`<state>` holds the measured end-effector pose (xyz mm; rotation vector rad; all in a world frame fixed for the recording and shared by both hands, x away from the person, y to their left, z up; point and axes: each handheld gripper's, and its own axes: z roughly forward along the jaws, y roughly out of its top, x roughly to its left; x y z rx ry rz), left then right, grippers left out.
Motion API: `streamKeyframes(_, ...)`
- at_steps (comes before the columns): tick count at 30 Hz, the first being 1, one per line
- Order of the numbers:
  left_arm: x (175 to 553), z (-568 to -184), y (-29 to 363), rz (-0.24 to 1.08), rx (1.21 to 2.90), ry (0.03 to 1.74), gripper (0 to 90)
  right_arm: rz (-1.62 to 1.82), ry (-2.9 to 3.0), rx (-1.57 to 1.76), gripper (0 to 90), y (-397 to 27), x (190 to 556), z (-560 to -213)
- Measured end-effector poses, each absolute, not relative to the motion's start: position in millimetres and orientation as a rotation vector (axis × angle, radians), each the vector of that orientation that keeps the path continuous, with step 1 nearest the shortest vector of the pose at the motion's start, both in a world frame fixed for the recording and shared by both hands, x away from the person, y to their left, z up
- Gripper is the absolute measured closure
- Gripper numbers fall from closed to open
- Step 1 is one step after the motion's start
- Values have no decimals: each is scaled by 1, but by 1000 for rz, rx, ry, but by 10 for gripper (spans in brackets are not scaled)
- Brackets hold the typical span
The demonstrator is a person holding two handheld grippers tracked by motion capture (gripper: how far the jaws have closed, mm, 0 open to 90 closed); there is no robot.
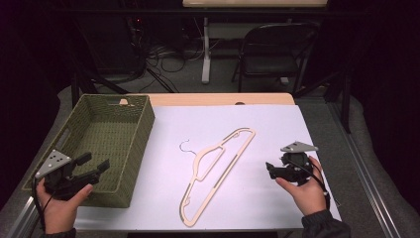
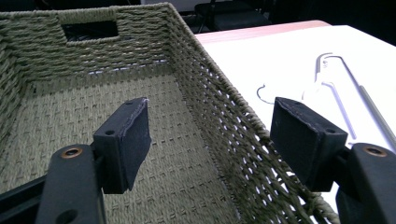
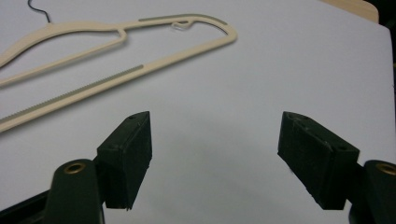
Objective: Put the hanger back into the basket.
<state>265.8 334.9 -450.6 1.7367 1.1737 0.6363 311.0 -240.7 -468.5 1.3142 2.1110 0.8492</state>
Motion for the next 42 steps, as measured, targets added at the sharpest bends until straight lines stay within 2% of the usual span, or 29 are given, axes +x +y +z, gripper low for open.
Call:
streamKeyframes(10, 265, -450, 330, 627, 1753, 1161, 297, 842, 2255, 1234, 253, -186, 361, -444)
streamKeyframes(17, 265, -451, 331, 627, 1753, 1162, 301, 846, 2284, 1215, 264, -165, 379, -420)
streamKeyframes(30, 265, -451, 329, 625, 1761, 1159, 303, 773, 2337, 1248, 264, -150, 395, -428)
streamKeyframes(36, 265, -452, 328, 625, 1761, 1158, 303, 787, 2350, 1241, 264, -138, 401, -442)
streamKeyframes(39, 265, -452, 328, 625, 1763, 1157, 303, 672, 2418, 1241, 273, -125, 402, -447)
streamKeyframes(42, 265, -452, 328, 625, 1764, 1157, 303, 732, 2399, 1233, 276, -118, 403, -457)
